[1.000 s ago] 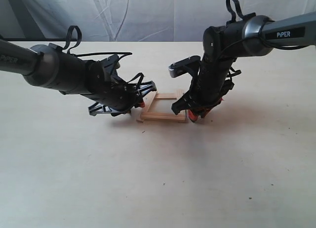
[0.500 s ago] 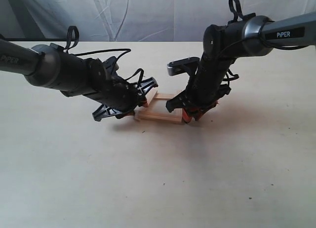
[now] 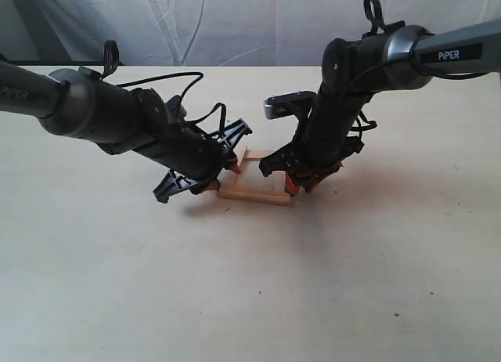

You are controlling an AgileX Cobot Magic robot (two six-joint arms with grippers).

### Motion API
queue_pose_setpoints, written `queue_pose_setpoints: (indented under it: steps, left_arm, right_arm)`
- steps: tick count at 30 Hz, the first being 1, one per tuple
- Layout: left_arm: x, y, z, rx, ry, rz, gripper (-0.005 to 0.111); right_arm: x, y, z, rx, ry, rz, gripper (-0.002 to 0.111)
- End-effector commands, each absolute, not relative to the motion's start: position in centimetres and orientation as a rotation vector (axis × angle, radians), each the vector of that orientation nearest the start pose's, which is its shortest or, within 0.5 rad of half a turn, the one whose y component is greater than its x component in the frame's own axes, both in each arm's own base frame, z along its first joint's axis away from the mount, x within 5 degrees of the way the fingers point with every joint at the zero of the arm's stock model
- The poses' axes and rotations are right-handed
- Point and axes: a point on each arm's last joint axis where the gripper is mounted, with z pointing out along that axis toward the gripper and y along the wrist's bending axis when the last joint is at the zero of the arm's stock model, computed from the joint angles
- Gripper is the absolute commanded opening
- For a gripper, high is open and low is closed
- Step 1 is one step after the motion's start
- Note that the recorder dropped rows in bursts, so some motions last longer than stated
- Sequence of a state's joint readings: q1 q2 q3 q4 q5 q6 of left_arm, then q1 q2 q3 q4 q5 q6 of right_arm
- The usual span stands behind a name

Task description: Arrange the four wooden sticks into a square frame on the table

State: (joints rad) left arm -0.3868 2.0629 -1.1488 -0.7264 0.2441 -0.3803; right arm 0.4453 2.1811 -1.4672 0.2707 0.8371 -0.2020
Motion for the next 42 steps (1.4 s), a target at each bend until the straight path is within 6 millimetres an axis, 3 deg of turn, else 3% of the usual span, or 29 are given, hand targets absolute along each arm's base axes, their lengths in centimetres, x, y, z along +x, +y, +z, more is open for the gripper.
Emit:
queue_pose_setpoints:
  steps: [1, 6, 9, 12, 13, 18, 23, 25, 29, 32, 36, 40, 42]
  left_arm:
    - [35.9, -15.9, 9.7, -0.844, 2.712, -0.640, 0.042]
    - [36.7, -13.0, 11.4, -0.787, 2.684, -0.588, 0.042]
    - [36.8, -10.9, 13.3, -0.655, 2.697, -0.502, 0.042]
    - [36.2, -8.9, 15.1, -0.428, 2.759, -0.324, 0.041]
    - [35.9, -8.3, 15.8, -0.340, 2.781, -0.245, 0.038]
    - [33.2, -6.5, 20.6, -0.128, 2.758, -0.039, 0.000]
    - [27.2, -5.3, 25.4, -0.041, 2.610, -0.082, 0.000]
    - [23.9, -4.9, 27.0, -0.046, 2.492, -0.165, 0.000]
    - [17.2, -4.0, 29.6, -0.044, 2.214, -0.297, 0.000]
    - [13.2, -3.1, 29.9, -0.043, 2.059, -0.332, 0.000]
    - [9.4, -2.3, 29.3, -0.031, 1.929, -0.343, 0.000]
    - [6.7, -1.5, 29.1, 0.006, 1.878, -0.294, 0.000]
    - [5.9, -1.2, 29.1, 0.013, 1.863, -0.281, 0.000]
  right_arm:
    - [37.4, 19.5, 11.7, -0.725, 2.947, 0.326, 0.033]
    - [37.6, 18.5, 13.7, -0.722, 2.917, 0.299, 0.033]
    - [37.7, 17.5, 15.1, -0.659, 2.924, 0.307, 0.031]
    - [37.6, 16.4, 16.5, -0.632, 2.947, 0.312, 0.012]
    - [37.4, 16.1, 16.9, -0.629, 2.964, 0.319, 0.001]
    - [35.6, 14.3, 19.7, -0.582, 2.949, 0.315, 0.000]
    - [30.2, 9.6, 23.5, -0.425, 2.819, 0.294, 0.000]
    - [26.9, 7.7, 25.5, -0.378, 2.711, 0.262, 0.000]
    - [19.9, 5.7, 28.6, -0.373, 2.440, 0.211, 0.000]
    - [14.9, 4.4, 29.0, -0.344, 2.257, 0.215, 0.000]
    - [9.3, 3.0, 28.6, -0.308, 2.001, 0.215, 0.000]
    - [5.5, 2.1, 26.8, -0.301, 1.883, 0.227, 0.000]
    - [4.2, 1.8, 26.9, -0.292, 1.798, 0.233, 0.000]
